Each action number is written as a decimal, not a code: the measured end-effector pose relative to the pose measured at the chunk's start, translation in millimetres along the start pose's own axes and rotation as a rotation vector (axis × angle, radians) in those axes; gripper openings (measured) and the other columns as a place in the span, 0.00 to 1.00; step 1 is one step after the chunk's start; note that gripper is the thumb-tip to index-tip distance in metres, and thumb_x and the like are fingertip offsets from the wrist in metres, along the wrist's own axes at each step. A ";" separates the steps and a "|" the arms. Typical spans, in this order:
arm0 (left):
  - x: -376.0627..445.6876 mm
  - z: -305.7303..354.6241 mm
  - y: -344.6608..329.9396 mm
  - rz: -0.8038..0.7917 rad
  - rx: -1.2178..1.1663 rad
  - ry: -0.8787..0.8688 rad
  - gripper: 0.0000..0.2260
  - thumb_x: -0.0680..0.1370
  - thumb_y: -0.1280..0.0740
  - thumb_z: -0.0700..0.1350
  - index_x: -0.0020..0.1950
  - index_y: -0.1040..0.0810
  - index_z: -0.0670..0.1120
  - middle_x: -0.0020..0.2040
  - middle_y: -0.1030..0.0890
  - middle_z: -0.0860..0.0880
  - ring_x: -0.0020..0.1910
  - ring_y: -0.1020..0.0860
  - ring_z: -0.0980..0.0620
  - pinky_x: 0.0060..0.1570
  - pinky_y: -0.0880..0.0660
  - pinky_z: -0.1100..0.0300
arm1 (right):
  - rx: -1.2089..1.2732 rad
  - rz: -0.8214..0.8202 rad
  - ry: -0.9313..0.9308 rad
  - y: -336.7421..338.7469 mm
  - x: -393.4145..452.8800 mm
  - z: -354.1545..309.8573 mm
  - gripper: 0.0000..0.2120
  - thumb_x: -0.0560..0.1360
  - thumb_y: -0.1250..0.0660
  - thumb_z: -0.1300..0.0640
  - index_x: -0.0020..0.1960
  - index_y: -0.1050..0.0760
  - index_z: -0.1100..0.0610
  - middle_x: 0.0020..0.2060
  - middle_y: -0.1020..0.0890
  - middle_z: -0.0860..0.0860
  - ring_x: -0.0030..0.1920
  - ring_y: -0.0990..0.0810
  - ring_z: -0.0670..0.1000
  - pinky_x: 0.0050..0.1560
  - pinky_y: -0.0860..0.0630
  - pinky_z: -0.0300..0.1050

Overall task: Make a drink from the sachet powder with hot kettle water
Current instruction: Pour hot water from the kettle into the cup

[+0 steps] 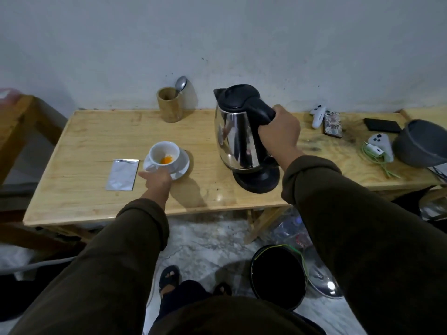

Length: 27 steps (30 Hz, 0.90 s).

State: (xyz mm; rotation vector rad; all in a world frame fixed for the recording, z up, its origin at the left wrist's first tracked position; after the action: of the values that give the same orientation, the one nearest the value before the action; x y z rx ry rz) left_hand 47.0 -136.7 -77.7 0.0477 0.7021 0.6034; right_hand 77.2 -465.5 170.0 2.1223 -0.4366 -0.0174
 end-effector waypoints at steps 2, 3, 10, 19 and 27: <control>37.6 -13.4 -3.3 -0.061 -0.046 0.074 0.35 0.74 0.40 0.53 0.77 0.46 0.42 0.73 0.33 0.38 0.69 0.29 0.37 0.68 0.31 0.42 | -0.074 -0.031 0.115 -4.6 5.8 -27.3 0.10 0.71 0.36 0.62 0.53 0.25 0.59 0.47 0.18 0.58 0.45 0.22 0.58 0.41 0.34 0.42; 54.8 -24.0 -5.8 -0.078 -0.088 0.129 0.38 0.71 0.38 0.59 0.77 0.45 0.45 0.72 0.31 0.39 0.68 0.28 0.36 0.67 0.31 0.42 | -0.115 -0.043 0.166 -8.7 7.4 -38.9 0.10 0.71 0.36 0.62 0.53 0.25 0.59 0.47 0.18 0.59 0.46 0.21 0.60 0.40 0.34 0.42; 14.4 1.1 0.6 -0.277 -0.147 0.153 0.28 0.80 0.49 0.59 0.75 0.43 0.45 0.52 0.23 0.38 0.44 0.22 0.43 0.45 0.23 0.49 | -0.354 -0.186 0.421 -52.3 5.9 -106.5 0.13 0.71 0.37 0.65 0.55 0.27 0.58 0.49 0.19 0.61 0.49 0.21 0.62 0.40 0.35 0.44; 14.7 6.7 -2.2 -0.440 -0.176 0.243 0.27 0.81 0.52 0.58 0.76 0.42 0.46 0.46 0.26 0.40 0.41 0.27 0.43 0.45 0.29 0.51 | -0.633 -0.372 0.522 -106.3 -1.9 -160.6 0.14 0.74 0.38 0.64 0.58 0.26 0.58 0.55 0.22 0.60 0.55 0.23 0.62 0.47 0.29 0.49; 15.5 -0.1 -4.8 -0.562 -0.222 0.308 0.27 0.82 0.51 0.57 0.76 0.43 0.43 0.46 0.25 0.38 0.47 0.25 0.41 0.58 0.33 0.48 | -0.815 -0.417 0.529 -136.8 -0.8 -182.6 0.13 0.75 0.37 0.63 0.59 0.25 0.58 0.55 0.22 0.57 0.55 0.23 0.59 0.44 0.31 0.48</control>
State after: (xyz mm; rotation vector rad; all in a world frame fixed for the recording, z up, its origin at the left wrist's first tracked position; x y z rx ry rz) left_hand 58.7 -132.3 -88.1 -0.4449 0.8954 0.1430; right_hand 150.3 -249.7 161.1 1.2999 0.3013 0.1078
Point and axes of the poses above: each hand's wrist, its own x-axis towards the middle knuckle, its own y-axis out of the back of the hand, z = x × y, the point moved 10 cm from there along x, towards the middle knuckle
